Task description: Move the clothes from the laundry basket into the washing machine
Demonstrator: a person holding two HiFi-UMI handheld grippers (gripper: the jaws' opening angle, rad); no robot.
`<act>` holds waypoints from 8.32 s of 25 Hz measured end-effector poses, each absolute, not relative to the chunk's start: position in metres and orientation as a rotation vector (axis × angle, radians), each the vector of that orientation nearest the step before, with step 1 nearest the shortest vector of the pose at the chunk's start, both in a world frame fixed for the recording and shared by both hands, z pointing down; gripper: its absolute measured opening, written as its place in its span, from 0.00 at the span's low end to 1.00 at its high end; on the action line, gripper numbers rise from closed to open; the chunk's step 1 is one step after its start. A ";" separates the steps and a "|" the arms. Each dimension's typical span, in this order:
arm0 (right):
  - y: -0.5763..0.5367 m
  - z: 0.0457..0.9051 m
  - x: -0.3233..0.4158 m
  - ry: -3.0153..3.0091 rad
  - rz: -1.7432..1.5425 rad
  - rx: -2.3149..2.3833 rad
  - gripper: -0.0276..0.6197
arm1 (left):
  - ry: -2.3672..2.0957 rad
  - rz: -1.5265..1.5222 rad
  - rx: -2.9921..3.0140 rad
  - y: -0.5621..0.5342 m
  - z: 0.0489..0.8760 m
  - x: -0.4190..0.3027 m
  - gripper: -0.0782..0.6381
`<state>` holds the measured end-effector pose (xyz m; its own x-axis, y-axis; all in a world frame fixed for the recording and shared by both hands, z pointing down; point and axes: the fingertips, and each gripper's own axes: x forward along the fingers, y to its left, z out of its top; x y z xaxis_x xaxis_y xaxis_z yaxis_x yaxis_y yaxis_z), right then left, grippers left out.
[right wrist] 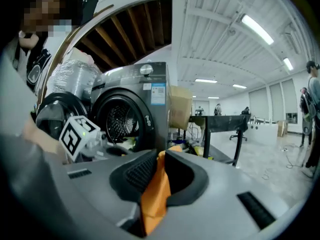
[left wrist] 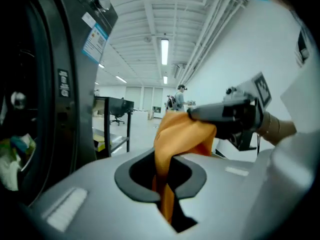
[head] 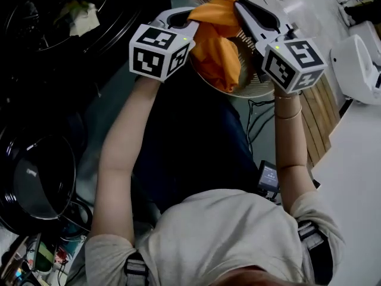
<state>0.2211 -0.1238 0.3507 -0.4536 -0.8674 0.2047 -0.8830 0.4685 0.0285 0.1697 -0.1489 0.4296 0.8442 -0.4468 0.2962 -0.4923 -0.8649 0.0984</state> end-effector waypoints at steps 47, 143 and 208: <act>-0.173 0.350 0.043 -2.796 0.261 0.958 0.07 | -0.865 0.367 2.708 -0.174 0.422 0.072 0.59; -0.338 0.393 -0.135 -2.809 0.341 1.094 0.42 | -1.600 -0.288 2.036 -0.252 0.419 -0.175 0.37; -0.317 0.356 -0.107 -2.931 0.199 1.163 0.51 | -1.640 -0.156 2.099 -0.250 0.415 -0.148 0.37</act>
<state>-0.1072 -0.3174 0.3559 -0.7287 -0.6842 0.0295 -0.6819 0.7210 -0.1232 -0.1477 -0.2498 0.4153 0.2799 -0.9404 0.1934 -0.8871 -0.1763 0.4265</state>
